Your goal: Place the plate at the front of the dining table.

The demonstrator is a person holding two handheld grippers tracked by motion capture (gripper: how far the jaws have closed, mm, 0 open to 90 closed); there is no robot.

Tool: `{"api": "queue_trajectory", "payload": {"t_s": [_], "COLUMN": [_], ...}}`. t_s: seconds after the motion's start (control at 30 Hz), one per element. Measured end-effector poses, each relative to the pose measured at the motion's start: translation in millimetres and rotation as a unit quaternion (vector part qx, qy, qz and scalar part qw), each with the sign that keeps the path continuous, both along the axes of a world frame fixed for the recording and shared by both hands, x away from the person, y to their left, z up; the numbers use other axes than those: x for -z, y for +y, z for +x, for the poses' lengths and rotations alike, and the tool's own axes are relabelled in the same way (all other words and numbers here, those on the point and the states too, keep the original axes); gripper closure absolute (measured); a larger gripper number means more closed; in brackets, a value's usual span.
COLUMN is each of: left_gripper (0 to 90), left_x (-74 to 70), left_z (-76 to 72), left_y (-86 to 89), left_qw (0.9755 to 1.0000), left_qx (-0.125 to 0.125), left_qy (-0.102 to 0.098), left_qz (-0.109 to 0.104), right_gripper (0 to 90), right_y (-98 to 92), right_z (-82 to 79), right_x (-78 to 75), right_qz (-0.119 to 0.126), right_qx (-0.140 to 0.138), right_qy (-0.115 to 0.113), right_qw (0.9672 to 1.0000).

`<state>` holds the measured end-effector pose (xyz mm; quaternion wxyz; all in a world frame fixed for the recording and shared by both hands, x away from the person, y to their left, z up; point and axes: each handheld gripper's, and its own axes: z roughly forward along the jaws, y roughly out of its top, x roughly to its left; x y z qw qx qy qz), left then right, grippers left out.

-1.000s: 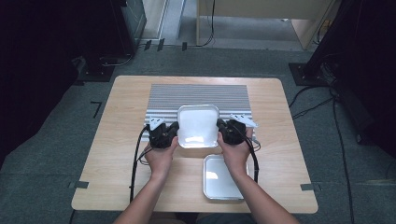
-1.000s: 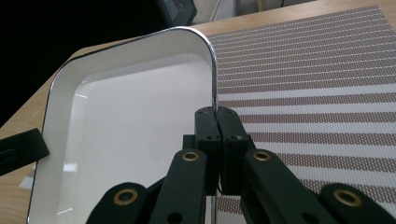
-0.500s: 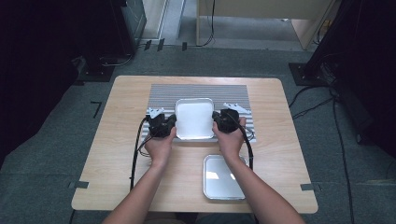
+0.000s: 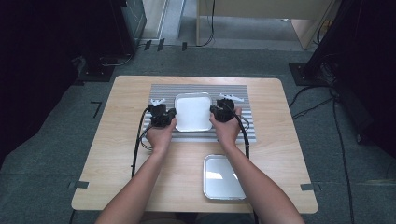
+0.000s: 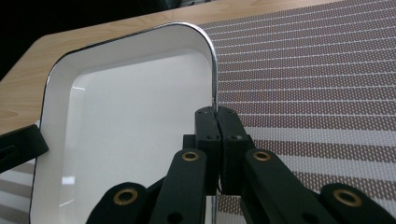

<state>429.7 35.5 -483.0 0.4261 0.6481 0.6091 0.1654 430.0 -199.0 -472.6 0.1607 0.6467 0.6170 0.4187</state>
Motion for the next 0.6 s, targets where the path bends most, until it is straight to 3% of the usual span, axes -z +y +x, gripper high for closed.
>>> {"api": "queue_trajectory", "payload": {"t_s": [0.17,0.4,0.47,0.6], "left_gripper": [88.6,88.6,88.5,88.2], "left_x": [12.3,15.7,19.1,21.3], "left_z": [15.0,25.0,28.4,30.5], "left_y": [-1.4,-6.7,-9.5,-10.4], "left_qw": [0.9996,0.9994,0.999,0.999], "left_qx": [-0.003,-0.005,-0.004,-0.005], "left_qy": [0.027,0.032,0.036,0.035], "left_qz": [0.003,0.013,0.024,0.026], "right_gripper": [89.6,89.2,88.9,88.6], "right_y": [2.4,-0.3,-4.0,-7.1], "right_z": [15.2,29.9,36.2,40.0], "right_x": [9.1,21.6,31.1,37.7], "right_qz": [-0.01,-0.005,0.011,0.035], "right_qx": [0.001,0.008,0.013,0.02], "right_qy": [0.021,0.055,0.074,0.081], "right_qw": [0.9997,0.9985,0.9971,0.9959]}}
